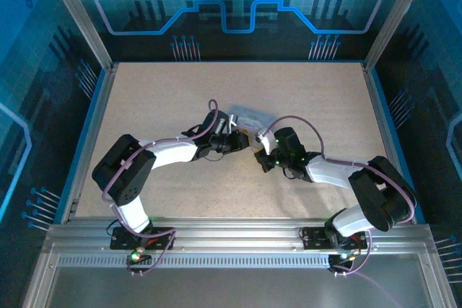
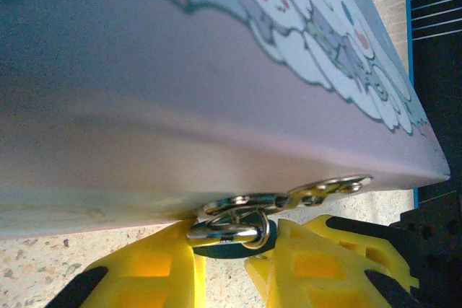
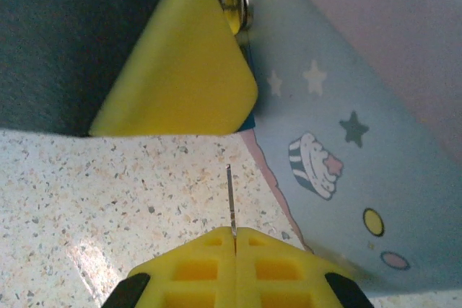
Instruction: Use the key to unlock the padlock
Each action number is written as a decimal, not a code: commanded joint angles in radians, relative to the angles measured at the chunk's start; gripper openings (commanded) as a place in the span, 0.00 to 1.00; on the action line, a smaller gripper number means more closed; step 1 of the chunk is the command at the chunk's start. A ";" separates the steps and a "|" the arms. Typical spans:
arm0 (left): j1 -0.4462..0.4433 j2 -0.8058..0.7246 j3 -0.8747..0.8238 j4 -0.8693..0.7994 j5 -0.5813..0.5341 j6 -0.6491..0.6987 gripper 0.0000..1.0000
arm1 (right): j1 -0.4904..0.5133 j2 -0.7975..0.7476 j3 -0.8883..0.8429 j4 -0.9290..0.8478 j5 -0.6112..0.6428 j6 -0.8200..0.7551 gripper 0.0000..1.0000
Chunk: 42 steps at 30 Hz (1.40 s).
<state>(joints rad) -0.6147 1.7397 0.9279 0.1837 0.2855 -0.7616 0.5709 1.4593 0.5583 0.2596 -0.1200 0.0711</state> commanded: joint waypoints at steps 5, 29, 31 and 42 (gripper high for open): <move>-0.008 -0.045 -0.009 0.029 0.022 -0.005 0.15 | 0.002 -0.001 0.021 0.052 -0.020 0.014 0.00; -0.008 -0.044 -0.006 0.028 0.026 -0.005 0.14 | -0.026 0.025 0.031 0.076 -0.054 0.030 0.00; -0.007 -0.043 -0.006 0.028 0.026 -0.005 0.14 | -0.026 0.028 0.032 0.079 -0.055 0.035 0.00; -0.008 -0.040 -0.003 0.025 0.026 -0.006 0.14 | -0.029 0.026 0.034 0.108 -0.070 0.054 0.00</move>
<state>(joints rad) -0.6147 1.7397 0.9264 0.1841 0.2855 -0.7616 0.5533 1.4841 0.5686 0.3161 -0.1654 0.1101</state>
